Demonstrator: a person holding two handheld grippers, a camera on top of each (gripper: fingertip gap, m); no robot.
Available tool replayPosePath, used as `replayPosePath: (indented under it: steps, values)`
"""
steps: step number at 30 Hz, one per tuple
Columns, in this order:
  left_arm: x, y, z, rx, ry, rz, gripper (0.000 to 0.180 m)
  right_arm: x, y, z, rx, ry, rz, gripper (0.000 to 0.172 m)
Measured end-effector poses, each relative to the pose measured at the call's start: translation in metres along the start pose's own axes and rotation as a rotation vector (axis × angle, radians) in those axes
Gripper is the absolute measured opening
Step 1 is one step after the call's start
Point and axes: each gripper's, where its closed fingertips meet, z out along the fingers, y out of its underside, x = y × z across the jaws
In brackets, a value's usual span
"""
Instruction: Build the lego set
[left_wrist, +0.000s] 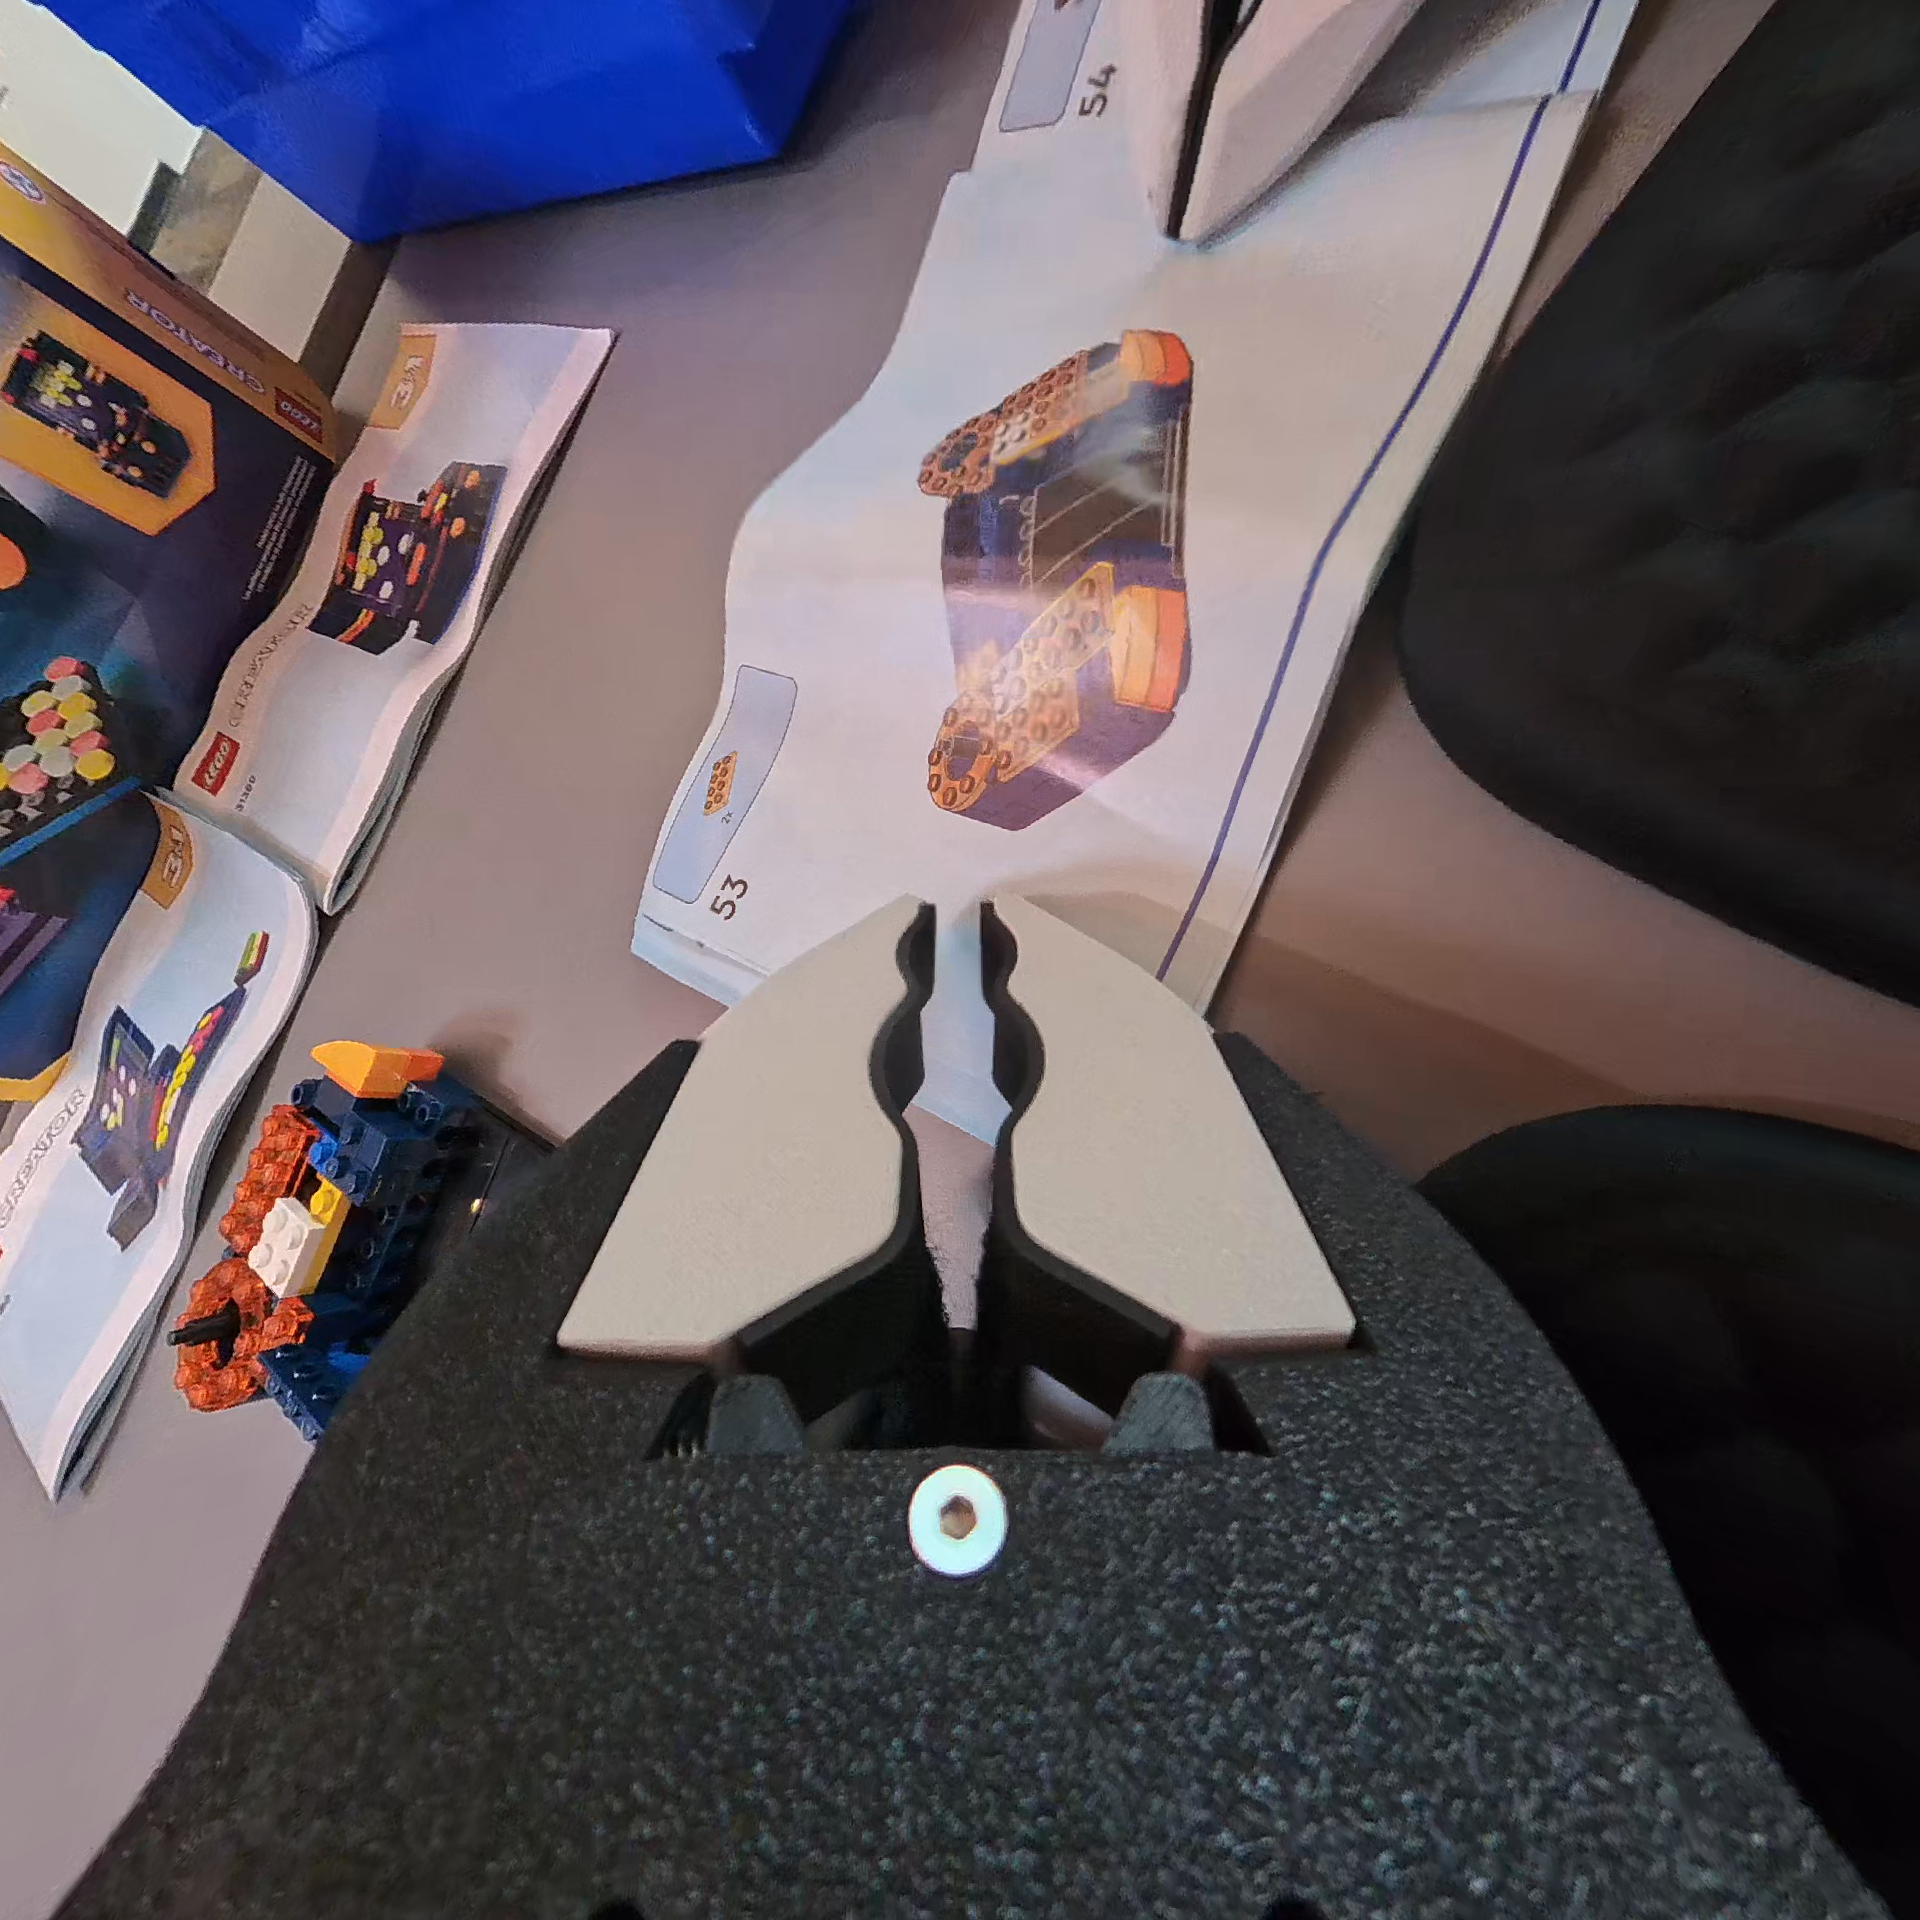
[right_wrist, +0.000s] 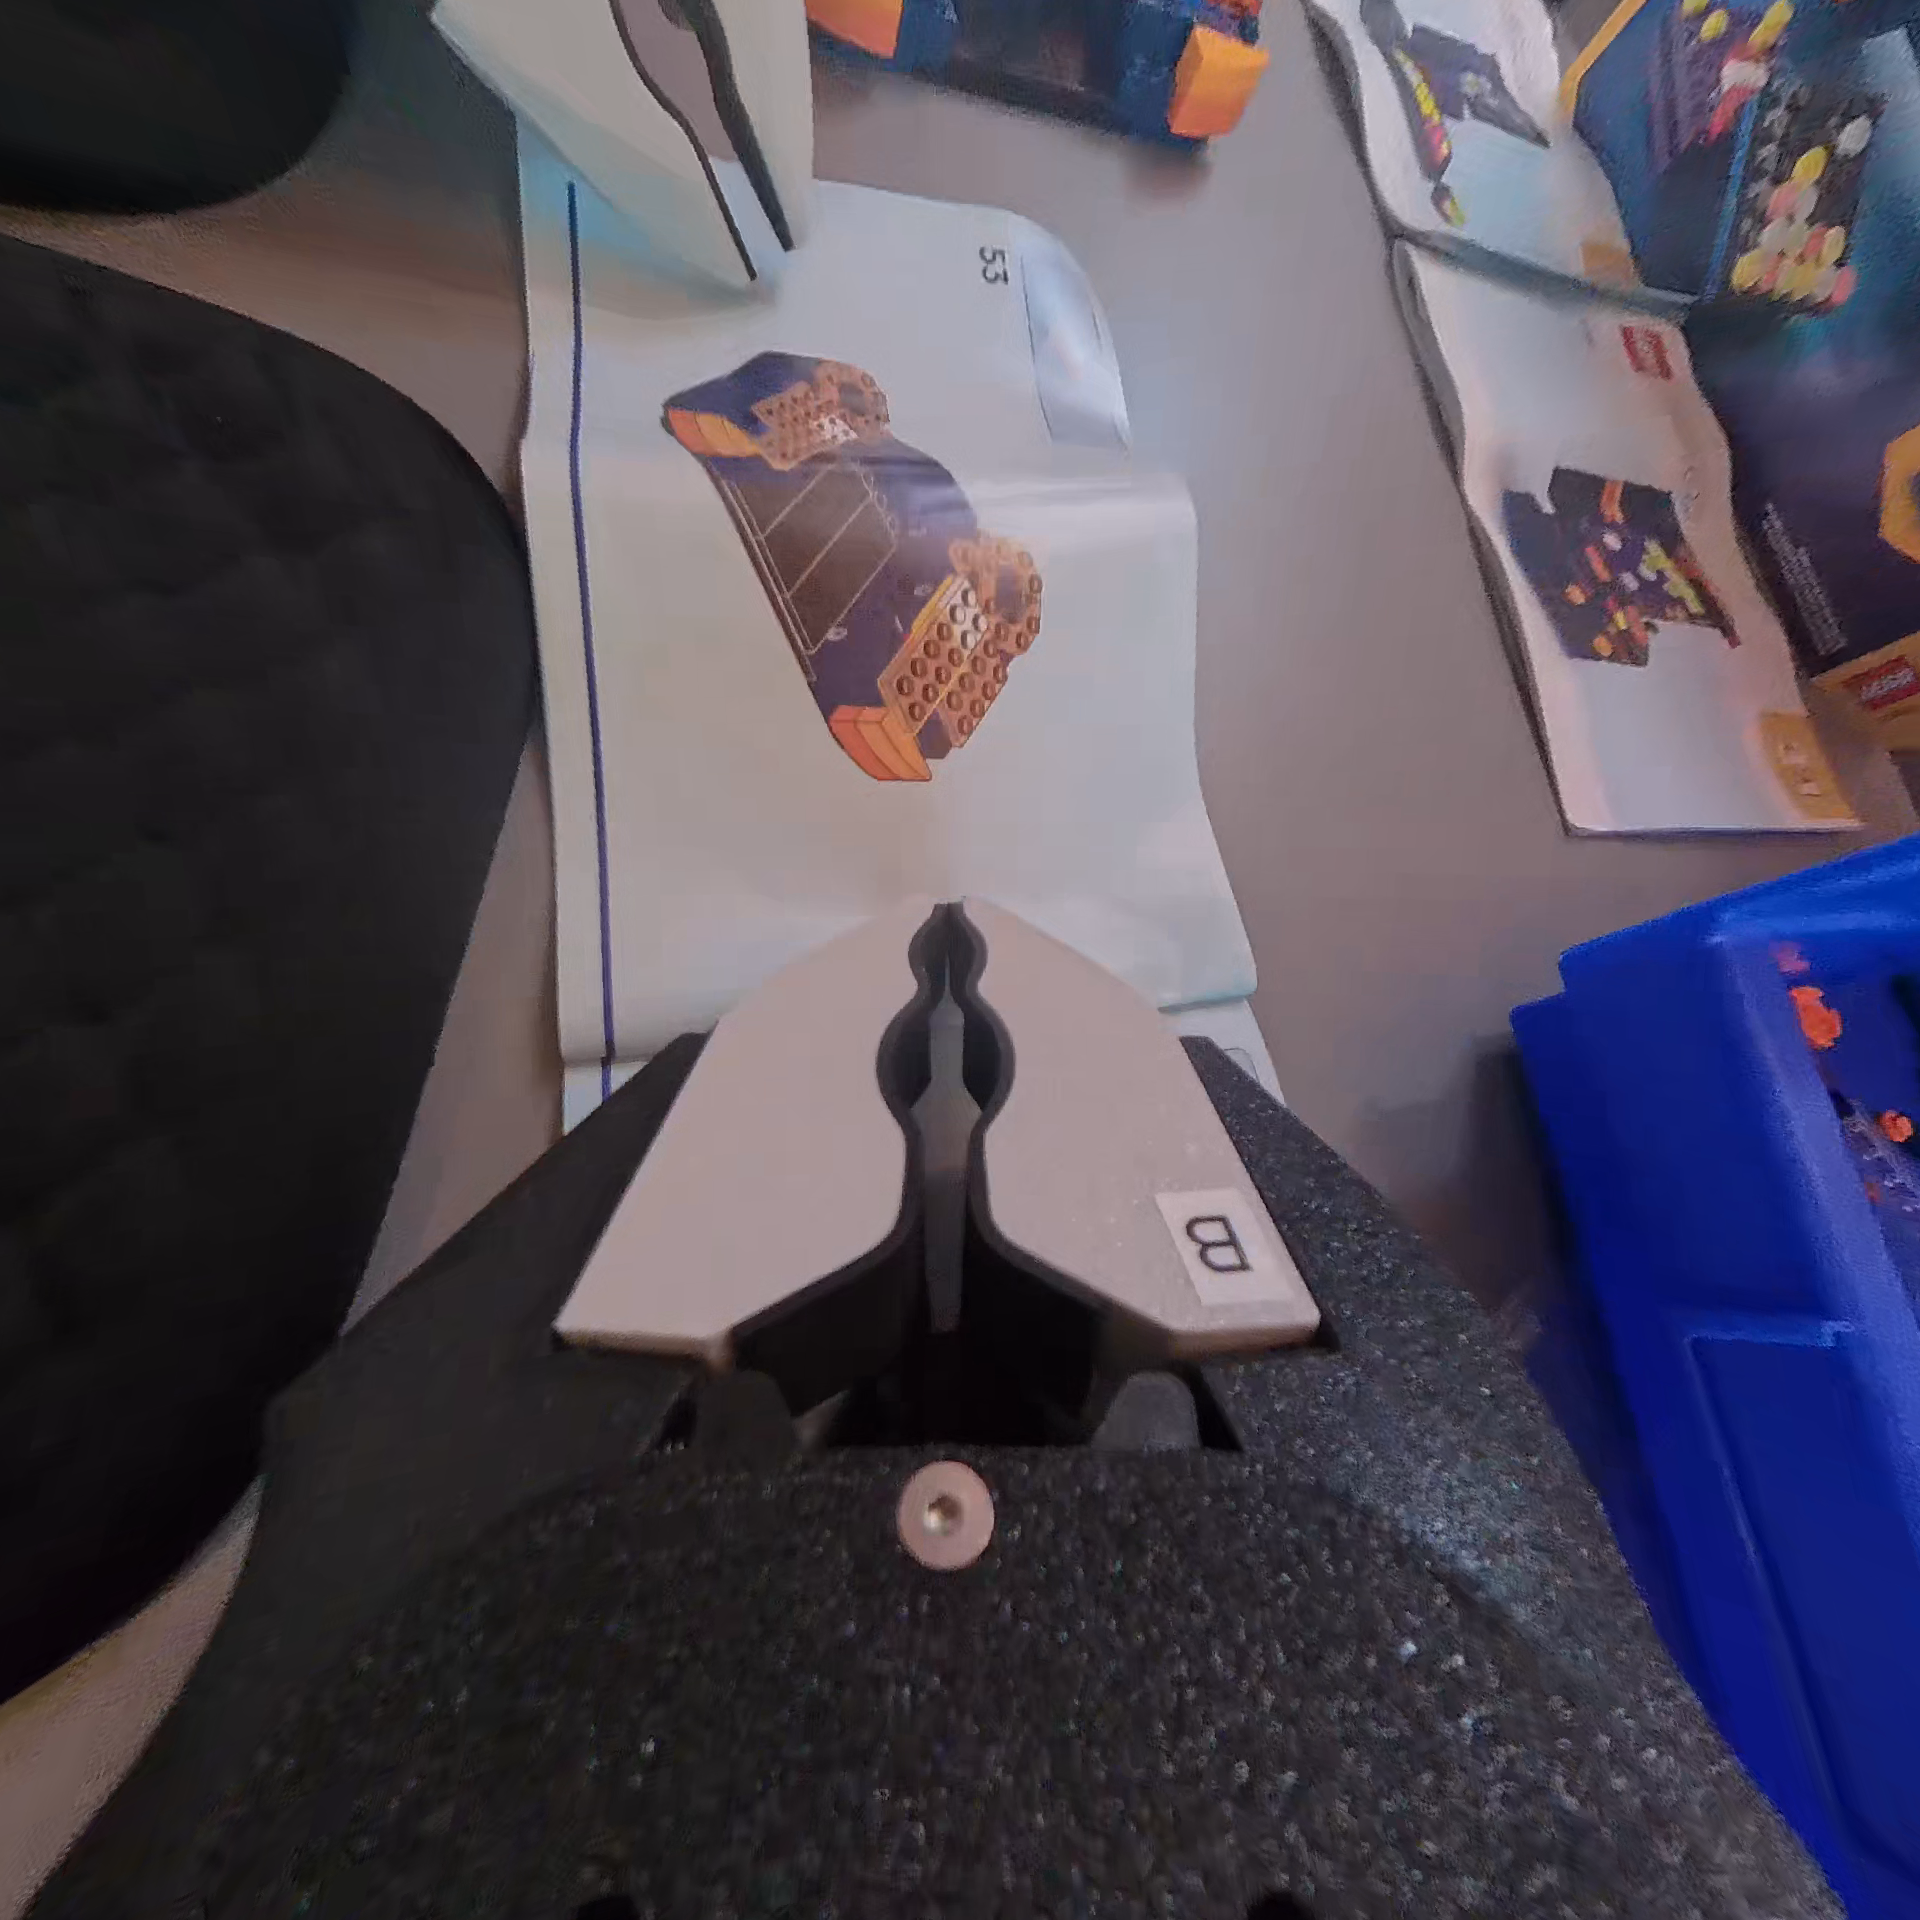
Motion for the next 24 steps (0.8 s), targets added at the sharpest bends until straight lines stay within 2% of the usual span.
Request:
replayPosePath:
  steps: [4,8,10,12,14,16,18,20,22,24]
  values:
    - [-0.013,-0.003,-0.003,0.037,-0.064,-0.032,0.015,0.0,0.0,0.0,0.001,0.006,-0.005,0.0]
    - [-0.02,-0.045,-0.018,0.232,-0.047,-0.149,0.02,0.0,0.0,0.0,0.001,-0.011,0.019,0.0]
    - [-0.015,-0.069,-0.021,0.293,0.008,-0.165,0.021,0.0,0.0,0.0,0.002,-0.02,0.029,0.0]
    - [-0.004,-0.085,-0.014,0.29,0.076,-0.146,0.023,0.0,0.0,0.0,0.002,-0.024,0.035,0.0]
    - [0.008,-0.088,0.003,0.232,0.126,-0.108,0.021,0.0,-0.001,-0.001,0.005,-0.036,0.051,0.0]
    - [0.021,-0.07,0.022,0.097,0.179,-0.082,0.019,0.002,-0.013,-0.012,0.066,-0.084,0.125,0.025]
    - [0.032,-0.055,0.03,0.024,0.225,-0.068,0.017,0.035,-0.042,-0.042,0.19,-0.059,0.248,0.031]
    - [0.035,-0.057,0.03,0.065,0.232,-0.079,0.015,0.093,-0.057,-0.077,0.234,0.048,0.336,0.024]
    - [0.037,-0.061,0.029,0.085,0.259,-0.121,0.017,0.155,-0.04,-0.092,0.128,0.144,0.416,0.014]
    - [0.032,-0.067,0.027,0.132,0.25,-0.163,0.02,0.194,0.002,-0.081,-0.087,0.113,0.462,0.012]
